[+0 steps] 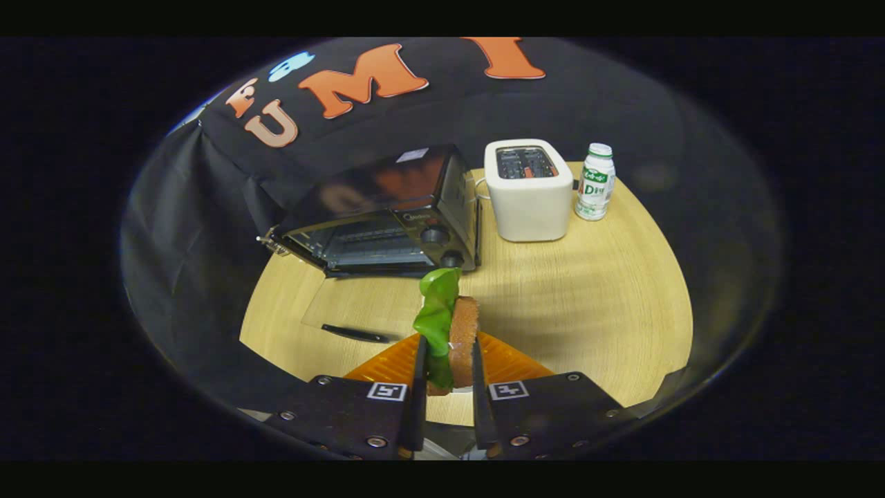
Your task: Open the toaster oven, put the food inside, and close the toaster oven door.
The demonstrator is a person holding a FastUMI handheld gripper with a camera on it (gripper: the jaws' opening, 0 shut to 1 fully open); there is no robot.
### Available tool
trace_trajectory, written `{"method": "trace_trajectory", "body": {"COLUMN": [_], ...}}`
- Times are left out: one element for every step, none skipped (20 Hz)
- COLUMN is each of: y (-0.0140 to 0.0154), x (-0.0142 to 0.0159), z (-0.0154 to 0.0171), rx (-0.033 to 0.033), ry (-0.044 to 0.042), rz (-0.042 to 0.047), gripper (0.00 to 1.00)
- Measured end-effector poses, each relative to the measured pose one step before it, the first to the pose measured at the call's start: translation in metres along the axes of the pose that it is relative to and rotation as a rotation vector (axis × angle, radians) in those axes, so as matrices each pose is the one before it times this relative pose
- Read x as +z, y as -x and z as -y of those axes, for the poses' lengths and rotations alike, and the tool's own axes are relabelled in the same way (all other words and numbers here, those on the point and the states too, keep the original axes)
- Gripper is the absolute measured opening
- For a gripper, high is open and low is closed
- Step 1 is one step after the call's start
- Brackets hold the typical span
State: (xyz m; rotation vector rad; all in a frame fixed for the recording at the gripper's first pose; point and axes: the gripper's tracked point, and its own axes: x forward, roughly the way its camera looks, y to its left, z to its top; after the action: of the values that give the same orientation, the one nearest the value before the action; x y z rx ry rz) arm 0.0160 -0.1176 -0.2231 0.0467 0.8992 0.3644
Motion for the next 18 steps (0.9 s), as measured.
{"method": "trace_trajectory", "body": {"y": [0.00341, 0.00298, 0.00086, -0.00012, -0.00248, -0.00358, -0.00540, -0.00333, -0.00626, -0.00609, -0.00684, -0.00780, -0.00888, -0.00841, -0.00993, -0.00851, -0.00984, -0.00982], "x": [0.00594, 0.00359, 0.00319, 0.00343, 0.00451, 0.00183, -0.00003, -0.00250, -0.00364, -0.00355, -0.00509, -0.00616, -0.00652, -0.00526, -0.00374, -0.00318, -0.00313, -0.00421], "z": [-0.00698, -0.00833, -0.00822, -0.00682, -0.00542, -0.00559, -0.00789, -0.00797, -0.00744, -0.00534, -0.00407, -0.00365, -0.00188, -0.00019, 0.00059, 0.00045, 0.00066, 0.00202], "rx": [0.01044, 0.01457, 0.01662, 0.01170, 0.00745, 0.00898, 0.01532, 0.02216, 0.02342, 0.02021, 0.01664, 0.01150, 0.00857, 0.01133, 0.00998, 0.01211, 0.00833, 0.00287], "ry": [-0.02409, -0.02736, -0.02631, -0.03123, -0.03696, -0.04497, -0.04389, -0.04211, -0.04019, -0.04313, -0.04236, -0.03889, -0.03241, -0.02842, -0.03452, -0.03720, -0.04109, -0.03649], "rz": [0.02461, 0.02315, 0.02088, 0.02431, 0.03019, 0.03018, 0.02128, 0.01802, 0.01598, 0.01206, 0.00830, 0.00781, 0.00693, 0.00614, 0.01549, 0.01515, 0.01268, 0.01147], "gripper": [0.29, 0.29, 0.29, 0.29, 0.29, 0.29, 0.29, 0.29, 0.29, 0.29, 0.29, 0.29, 0.29, 0.29, 0.29, 0.29, 0.29, 0.29]}}
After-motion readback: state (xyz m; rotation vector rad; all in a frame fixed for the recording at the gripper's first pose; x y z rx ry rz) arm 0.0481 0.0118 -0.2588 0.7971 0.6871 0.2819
